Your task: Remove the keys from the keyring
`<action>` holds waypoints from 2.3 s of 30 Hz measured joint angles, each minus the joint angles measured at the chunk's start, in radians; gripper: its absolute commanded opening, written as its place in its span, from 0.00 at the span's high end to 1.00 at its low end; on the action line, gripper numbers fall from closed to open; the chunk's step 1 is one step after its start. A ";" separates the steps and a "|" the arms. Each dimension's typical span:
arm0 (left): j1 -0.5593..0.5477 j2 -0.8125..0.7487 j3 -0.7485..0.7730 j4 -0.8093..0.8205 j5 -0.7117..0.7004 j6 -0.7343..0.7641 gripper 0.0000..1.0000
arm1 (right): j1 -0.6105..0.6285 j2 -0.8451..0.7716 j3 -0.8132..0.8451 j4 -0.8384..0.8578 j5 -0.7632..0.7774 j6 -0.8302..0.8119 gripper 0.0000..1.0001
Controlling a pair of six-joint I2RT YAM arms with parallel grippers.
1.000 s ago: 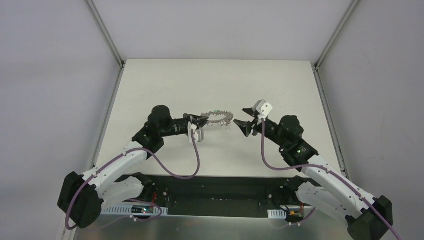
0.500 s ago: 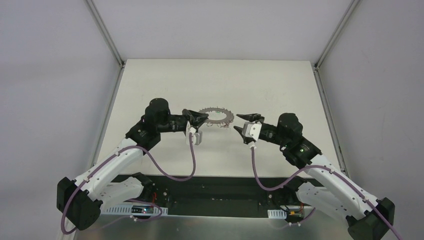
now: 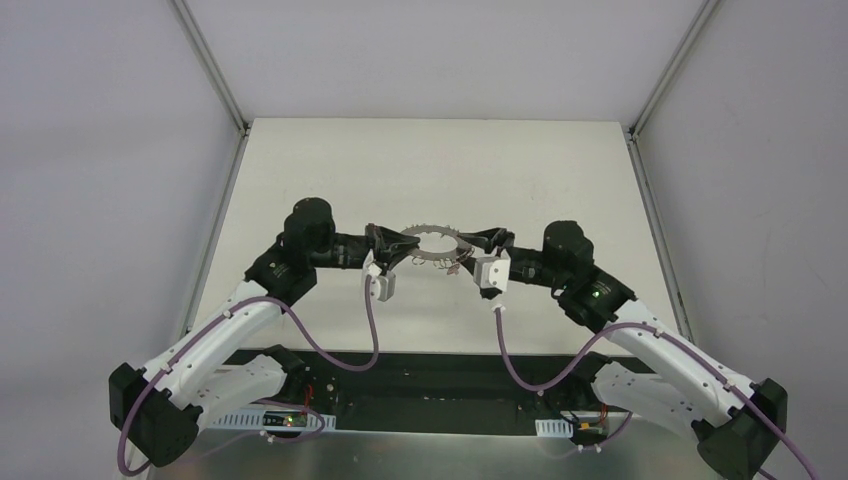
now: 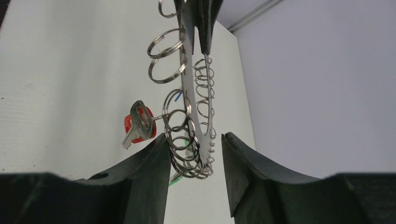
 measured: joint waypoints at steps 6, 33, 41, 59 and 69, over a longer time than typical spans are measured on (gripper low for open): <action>0.000 0.011 0.002 0.024 0.031 -0.021 1.00 | 0.031 0.028 0.012 -0.004 -0.016 -0.024 1.00; 0.000 -0.065 -0.280 0.723 -0.461 -1.343 0.01 | 0.040 0.202 0.324 -0.089 0.430 0.088 1.00; 0.000 0.246 -0.296 1.023 -0.380 -1.538 0.01 | 0.040 0.213 0.345 -0.093 0.449 0.163 1.00; -0.019 0.539 -0.024 1.429 -0.078 -1.691 0.34 | 0.040 0.216 0.375 -0.156 0.414 0.219 1.00; -0.016 0.604 0.022 1.420 -0.076 -1.698 0.92 | 0.037 0.219 0.377 -0.178 0.412 0.227 1.00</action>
